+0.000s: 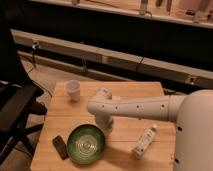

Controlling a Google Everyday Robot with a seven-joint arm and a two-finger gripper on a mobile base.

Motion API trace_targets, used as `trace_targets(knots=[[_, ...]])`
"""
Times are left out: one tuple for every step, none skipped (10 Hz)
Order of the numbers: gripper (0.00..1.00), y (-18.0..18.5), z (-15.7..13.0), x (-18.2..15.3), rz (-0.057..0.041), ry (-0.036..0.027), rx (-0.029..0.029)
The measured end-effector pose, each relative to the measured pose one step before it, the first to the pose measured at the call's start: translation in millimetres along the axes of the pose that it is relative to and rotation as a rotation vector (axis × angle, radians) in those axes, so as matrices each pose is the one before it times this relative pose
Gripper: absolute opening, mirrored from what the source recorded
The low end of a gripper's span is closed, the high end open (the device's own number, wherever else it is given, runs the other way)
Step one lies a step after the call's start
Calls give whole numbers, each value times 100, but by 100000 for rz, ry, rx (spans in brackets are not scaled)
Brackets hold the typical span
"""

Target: Push the ceramic bowl across the table

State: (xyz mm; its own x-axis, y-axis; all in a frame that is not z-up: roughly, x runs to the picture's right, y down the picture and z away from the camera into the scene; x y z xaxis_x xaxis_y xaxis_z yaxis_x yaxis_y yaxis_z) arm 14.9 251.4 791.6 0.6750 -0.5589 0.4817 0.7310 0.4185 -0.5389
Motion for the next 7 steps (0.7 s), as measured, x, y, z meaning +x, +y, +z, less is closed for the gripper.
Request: trace_targets(knots=[[0,168,40,-536,-1466,129,97],[0,134,-27,-693,-1672,45,296],[0,151,-32,-319,-750,-82,236],[0,123,-31,-193,-1291,-371,392],[0,47,-179,114,718,-1162,1467],[0,-30,-21,526,1303,244,-207],[0,-500,136,317,539,342,-722]])
